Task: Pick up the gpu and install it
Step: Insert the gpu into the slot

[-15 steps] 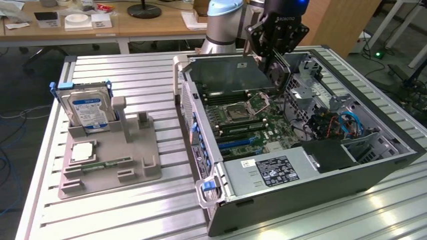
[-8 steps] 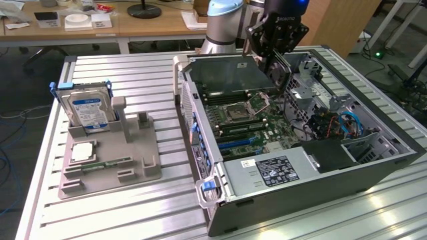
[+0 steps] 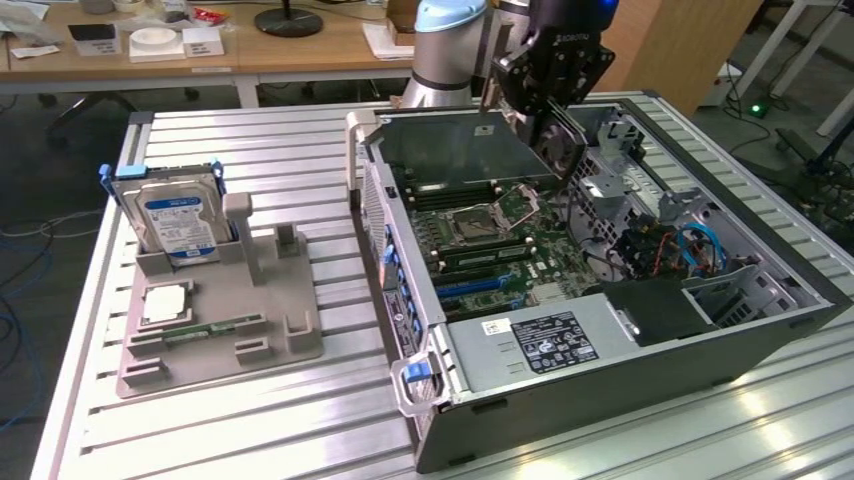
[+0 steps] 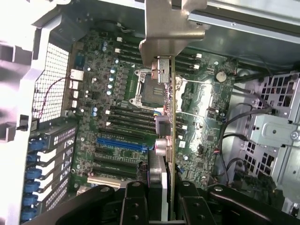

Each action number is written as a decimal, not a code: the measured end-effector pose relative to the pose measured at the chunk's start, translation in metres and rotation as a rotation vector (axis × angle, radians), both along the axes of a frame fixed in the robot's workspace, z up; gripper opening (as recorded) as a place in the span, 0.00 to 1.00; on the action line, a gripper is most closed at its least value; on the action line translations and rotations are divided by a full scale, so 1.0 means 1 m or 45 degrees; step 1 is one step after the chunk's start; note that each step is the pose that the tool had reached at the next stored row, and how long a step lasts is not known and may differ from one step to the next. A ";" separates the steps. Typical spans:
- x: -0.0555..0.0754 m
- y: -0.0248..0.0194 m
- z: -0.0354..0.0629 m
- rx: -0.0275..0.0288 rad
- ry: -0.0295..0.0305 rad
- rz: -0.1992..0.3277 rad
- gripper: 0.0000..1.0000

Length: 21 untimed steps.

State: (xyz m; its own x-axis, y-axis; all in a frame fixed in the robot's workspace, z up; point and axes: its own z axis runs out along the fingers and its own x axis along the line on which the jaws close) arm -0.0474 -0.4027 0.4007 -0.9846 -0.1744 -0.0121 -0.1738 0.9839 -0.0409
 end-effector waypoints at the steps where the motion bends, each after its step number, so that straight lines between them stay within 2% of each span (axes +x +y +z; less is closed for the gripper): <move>1: 0.000 0.0000 0.0000 0.0000 0.0000 0.012 0.28; 21: -0.001 -0.0013 0.0000 0.0000 0.0000 0.189 0.28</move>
